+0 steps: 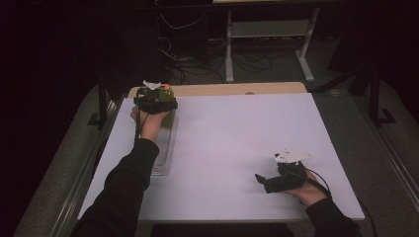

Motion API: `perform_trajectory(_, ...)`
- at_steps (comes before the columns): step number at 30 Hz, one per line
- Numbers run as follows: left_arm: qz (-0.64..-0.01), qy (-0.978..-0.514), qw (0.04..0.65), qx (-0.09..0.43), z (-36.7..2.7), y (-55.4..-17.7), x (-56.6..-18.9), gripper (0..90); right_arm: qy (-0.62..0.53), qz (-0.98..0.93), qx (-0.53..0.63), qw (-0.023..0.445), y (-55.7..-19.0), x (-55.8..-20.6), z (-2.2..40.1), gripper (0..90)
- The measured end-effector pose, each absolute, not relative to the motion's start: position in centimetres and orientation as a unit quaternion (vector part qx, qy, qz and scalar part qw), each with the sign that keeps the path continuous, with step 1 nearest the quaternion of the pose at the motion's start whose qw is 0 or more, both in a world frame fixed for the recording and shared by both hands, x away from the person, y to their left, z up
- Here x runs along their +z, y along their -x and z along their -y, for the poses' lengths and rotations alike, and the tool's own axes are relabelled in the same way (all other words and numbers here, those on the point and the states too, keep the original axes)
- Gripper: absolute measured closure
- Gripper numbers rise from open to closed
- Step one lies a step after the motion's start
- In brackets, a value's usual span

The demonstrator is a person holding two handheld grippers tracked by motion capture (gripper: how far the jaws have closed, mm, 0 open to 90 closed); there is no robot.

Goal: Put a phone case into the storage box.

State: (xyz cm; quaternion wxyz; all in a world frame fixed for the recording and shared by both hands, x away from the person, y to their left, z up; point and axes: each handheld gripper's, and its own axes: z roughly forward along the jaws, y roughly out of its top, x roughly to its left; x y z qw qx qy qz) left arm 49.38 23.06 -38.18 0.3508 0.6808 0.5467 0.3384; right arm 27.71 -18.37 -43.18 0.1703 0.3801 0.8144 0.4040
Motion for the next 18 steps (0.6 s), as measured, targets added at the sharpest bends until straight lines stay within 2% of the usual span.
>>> perform_trajectory(10, -0.517, -0.708, 0.369, 0.309, -24.0, -47.9, -36.4, 0.0, -0.382, -0.812, 0.406, 0.169, -27.8, -43.2, 18.3, 0.0)
perform_trajectory(18, -0.478, -0.746, 0.388, 0.256, -24.4, -46.0, -35.2, 0.0, -0.383, -0.813, 0.405, 0.166, -27.9, -43.2, 18.3, 0.0)
